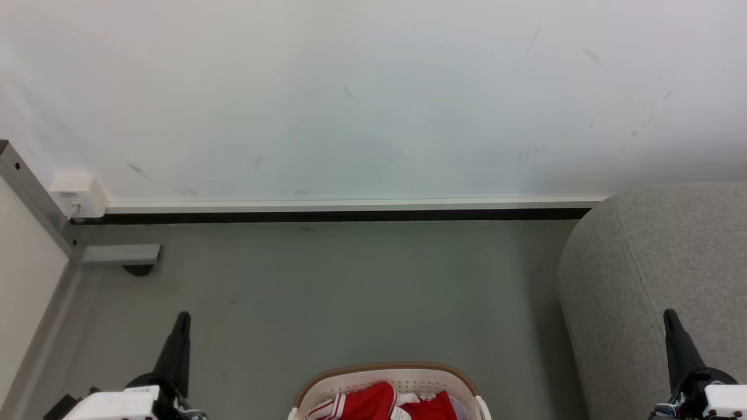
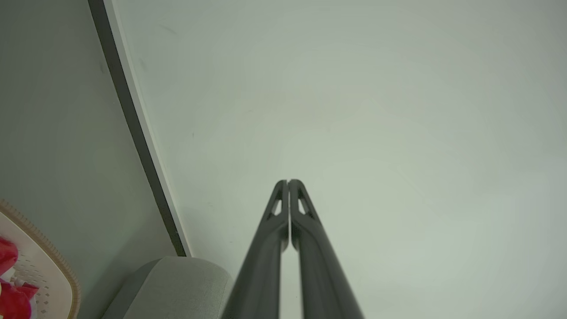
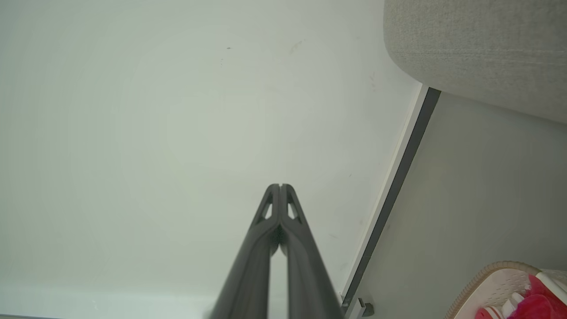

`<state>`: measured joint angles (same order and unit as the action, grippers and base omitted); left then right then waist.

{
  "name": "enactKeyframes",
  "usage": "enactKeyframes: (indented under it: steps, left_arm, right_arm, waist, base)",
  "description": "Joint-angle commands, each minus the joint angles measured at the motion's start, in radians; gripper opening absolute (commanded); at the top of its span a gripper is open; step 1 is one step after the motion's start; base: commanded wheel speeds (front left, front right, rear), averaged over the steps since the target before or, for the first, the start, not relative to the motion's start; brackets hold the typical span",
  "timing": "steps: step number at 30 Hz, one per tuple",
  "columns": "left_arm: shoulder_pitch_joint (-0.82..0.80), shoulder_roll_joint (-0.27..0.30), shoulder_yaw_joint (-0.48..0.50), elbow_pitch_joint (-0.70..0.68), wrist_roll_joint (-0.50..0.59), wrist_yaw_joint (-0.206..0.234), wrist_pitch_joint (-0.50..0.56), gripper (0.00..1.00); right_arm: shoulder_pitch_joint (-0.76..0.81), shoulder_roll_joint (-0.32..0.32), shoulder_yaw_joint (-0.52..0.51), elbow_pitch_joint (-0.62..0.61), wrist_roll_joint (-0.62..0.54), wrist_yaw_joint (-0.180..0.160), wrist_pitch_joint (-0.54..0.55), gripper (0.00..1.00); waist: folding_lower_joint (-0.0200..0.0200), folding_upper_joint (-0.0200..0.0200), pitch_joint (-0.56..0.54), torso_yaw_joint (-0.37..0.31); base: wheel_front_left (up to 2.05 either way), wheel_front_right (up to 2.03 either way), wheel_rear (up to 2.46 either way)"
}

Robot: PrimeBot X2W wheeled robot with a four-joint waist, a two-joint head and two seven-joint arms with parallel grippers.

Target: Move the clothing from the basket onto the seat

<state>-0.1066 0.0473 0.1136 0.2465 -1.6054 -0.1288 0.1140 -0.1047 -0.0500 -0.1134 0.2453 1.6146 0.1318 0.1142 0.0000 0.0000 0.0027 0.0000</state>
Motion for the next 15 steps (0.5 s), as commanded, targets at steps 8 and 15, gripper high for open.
enactKeyframes:
  steps: [8,15]
  left_arm:
    - [-0.010,0.008,0.001,-0.001,-0.014,-0.006,0.003,0.00]
    - [0.012,-0.004,-0.002,0.014,0.001,0.002,-0.001,1.00]
  right_arm:
    - [-0.014,0.000,-0.003,0.002,-0.008,-0.003,0.001,0.00]
    - [0.012,0.002,0.003,0.016,0.000,0.000,-0.002,1.00]
  waist:
    - [0.0000,0.0000,0.000,0.000]
    - [0.0000,0.0000,0.000,0.000]
  base:
    - [0.00,0.00,0.00]
    - [0.00,0.00,0.00]
